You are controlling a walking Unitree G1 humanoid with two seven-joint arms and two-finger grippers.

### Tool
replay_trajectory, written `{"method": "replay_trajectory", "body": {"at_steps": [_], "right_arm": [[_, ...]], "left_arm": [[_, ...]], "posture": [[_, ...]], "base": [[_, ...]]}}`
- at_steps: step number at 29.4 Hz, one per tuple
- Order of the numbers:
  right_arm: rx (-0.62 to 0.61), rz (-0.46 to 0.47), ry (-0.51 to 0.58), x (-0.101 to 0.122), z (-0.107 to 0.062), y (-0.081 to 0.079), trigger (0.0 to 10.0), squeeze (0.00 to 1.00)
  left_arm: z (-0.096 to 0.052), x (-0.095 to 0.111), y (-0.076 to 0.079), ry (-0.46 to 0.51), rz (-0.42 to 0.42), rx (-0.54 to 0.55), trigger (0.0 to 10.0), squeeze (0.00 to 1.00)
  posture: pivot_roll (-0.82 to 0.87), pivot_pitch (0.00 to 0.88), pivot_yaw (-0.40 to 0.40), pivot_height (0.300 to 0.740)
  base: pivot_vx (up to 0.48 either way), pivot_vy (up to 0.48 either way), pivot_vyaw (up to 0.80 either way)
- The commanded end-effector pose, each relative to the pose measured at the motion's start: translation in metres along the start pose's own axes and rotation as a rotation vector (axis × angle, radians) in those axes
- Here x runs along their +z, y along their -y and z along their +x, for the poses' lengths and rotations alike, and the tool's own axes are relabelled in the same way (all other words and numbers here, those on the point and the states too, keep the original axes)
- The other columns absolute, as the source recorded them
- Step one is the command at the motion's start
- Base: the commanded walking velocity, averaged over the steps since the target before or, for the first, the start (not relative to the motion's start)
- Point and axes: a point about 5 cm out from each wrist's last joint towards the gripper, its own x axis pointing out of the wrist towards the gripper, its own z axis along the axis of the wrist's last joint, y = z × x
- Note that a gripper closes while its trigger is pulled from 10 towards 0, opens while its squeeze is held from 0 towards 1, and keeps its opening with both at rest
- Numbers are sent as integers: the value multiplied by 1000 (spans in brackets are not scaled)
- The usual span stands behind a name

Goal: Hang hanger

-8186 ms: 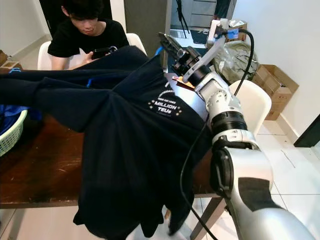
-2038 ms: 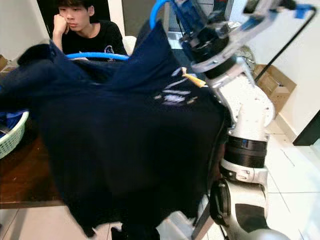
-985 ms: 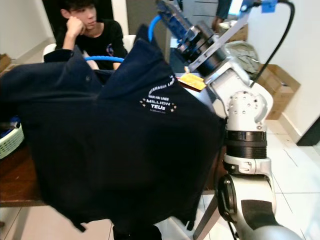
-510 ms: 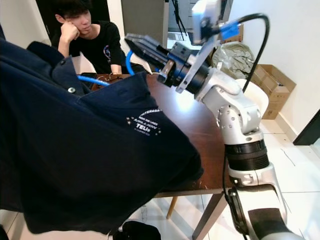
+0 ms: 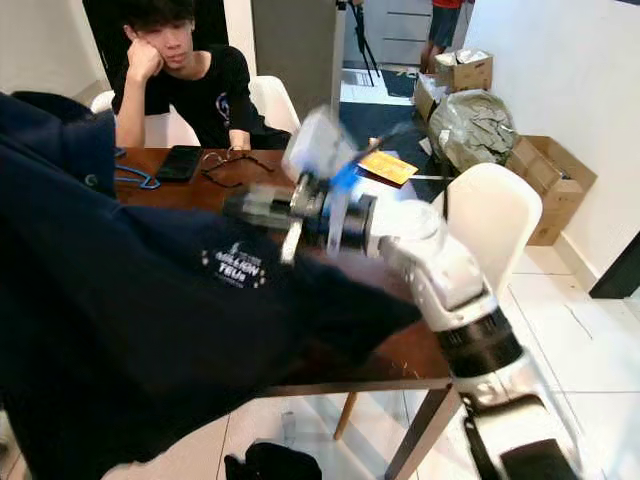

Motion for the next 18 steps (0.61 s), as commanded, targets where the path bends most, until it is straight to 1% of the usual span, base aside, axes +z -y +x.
{"method": "replay_trajectory", "body": {"at_steps": [1, 2, 4, 5, 6, 7, 9, 10, 12, 14, 16, 17, 18], "right_arm": [[-131, 43, 127, 20, -13, 21, 0, 0], [-204, 91, 201, 30, -20, 34, 0, 0], [-204, 91, 201, 30, -20, 34, 0, 0], [-259, 123, 254, 36, -27, 44, 0, 0], [-259, 123, 254, 36, -27, 44, 0, 0], [-312, 155, 298, 41, -38, 54, 0, 0], [-375, 196, 358, 48, -55, 65, 0, 0], [-375, 196, 358, 48, -55, 65, 0, 0], [-381, 208, 384, 51, -67, 70, 0, 0], [-381, 208, 384, 51, -67, 70, 0, 0], [-361, 231, 440, 57, -76, 71, 0, 0], [-361, 231, 440, 57, -76, 71, 0, 0], [-347, 243, 469, 61, -79, 72, 0, 0]], "left_arm": [[-1, 4, 1, -7, 39, -10, 0, 0], [-6, 2, -3, -29, 60, 5, 0, 0], [-6, 2, -3, -29, 60, 5, 0, 0], [-10, 1, -6, -51, 86, 19, 0, 0], [-10, 1, -6, -51, 86, 19, 0, 0], [-16, 2, -11, -80, 142, 49, 0, 0], [-25, 5, -20, -125, 241, 106, 0, 0], [-25, 5, -20, -125, 241, 106, 0, 0], [-30, 13, -29, -120, 313, 172, 0, 0], [-30, 13, -29, -120, 313, 172, 0, 0], [-34, 21, -38, -126, 409, 235, 0, 0], [-34, 21, -38, -126, 409, 235, 0, 0], [-36, 23, -42, -133, 453, 261, 0, 0]], "posture": [[150, 2, -36, 735], [150, 2, -36, 735], [150, 2, -36, 735], [150, 2, -36, 735], [150, 2, -36, 735], [150, 11, -36, 735], [150, 11, -36, 735], [150, 11, -36, 735], [156, 17, -39, 735], [156, 17, -39, 735], [158, 18, -39, 735], [158, 18, -39, 735], [158, 18, -39, 735]], "base": [[0, 0, 0], [0, 0, 0], [0, 0, 0], [0, 0, 0], [0, 0, 0], [0, 0, 0], [0, 0, 0], [0, 0, 0], [0, 0, 0], [0, 0, 0], [0, 0, 0], [0, 0, 0], [0, 0, 0]]}}
